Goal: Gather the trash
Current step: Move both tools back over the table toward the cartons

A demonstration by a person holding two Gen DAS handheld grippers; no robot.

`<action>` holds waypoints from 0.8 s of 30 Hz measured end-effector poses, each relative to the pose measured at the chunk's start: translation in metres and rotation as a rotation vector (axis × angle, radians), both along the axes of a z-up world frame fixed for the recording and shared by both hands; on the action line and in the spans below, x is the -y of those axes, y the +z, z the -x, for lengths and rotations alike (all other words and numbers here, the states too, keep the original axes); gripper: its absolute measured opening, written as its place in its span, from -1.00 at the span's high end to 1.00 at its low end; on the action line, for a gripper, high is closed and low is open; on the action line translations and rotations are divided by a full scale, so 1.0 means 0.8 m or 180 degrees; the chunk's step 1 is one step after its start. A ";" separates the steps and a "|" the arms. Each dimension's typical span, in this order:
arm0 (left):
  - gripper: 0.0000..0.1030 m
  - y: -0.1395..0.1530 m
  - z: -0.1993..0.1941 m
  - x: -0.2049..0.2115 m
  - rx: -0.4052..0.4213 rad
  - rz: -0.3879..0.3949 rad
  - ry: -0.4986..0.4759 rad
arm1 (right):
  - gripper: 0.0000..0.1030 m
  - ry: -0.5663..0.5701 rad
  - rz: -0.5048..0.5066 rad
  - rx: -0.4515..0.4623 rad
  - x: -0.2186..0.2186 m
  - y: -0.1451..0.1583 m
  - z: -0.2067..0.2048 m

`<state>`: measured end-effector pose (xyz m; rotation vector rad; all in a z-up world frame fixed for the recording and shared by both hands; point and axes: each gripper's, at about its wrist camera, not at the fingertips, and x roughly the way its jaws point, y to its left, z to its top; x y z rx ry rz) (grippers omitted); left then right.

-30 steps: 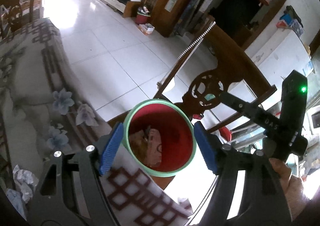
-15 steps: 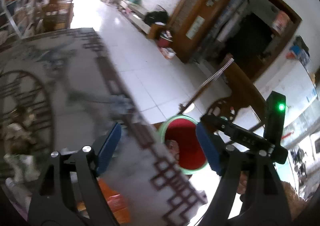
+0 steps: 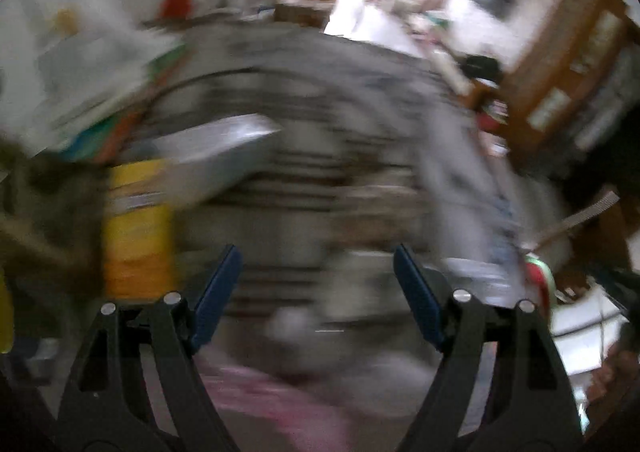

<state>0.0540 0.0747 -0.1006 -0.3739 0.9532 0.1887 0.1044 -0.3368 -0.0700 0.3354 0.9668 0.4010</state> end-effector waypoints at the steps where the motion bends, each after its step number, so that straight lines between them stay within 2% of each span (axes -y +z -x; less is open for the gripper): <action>1: -0.47 -0.008 0.005 -0.025 -0.0068 -0.0046 0.0118 | -0.58 0.0007 -0.0075 -0.0013 -0.013 0.002 0.000; 6: -0.47 -0.041 0.005 -0.098 -0.0330 -0.0145 0.0326 | -0.64 0.0149 -0.0274 0.0000 -0.077 0.016 0.001; 9: -0.57 -0.054 0.000 -0.117 -0.0392 -0.0162 0.0355 | -0.70 0.0343 -0.0267 0.0056 -0.126 0.029 0.001; 11: -0.57 -0.061 -0.004 -0.127 -0.0413 -0.0139 0.0375 | -0.73 0.0449 -0.0271 0.0079 -0.152 0.034 0.002; 14: -0.63 -0.070 -0.017 -0.127 -0.0449 -0.0149 0.0263 | -0.75 0.0636 -0.0271 0.0076 -0.195 0.038 -0.002; 20: -0.68 -0.091 -0.034 -0.135 -0.0520 -0.0021 0.0235 | -0.81 0.0941 -0.0404 -0.0133 -0.266 0.032 -0.029; 24: -0.69 -0.097 -0.034 -0.138 -0.0513 0.0074 0.0213 | -0.86 0.1142 -0.0484 -0.0466 -0.328 0.010 -0.061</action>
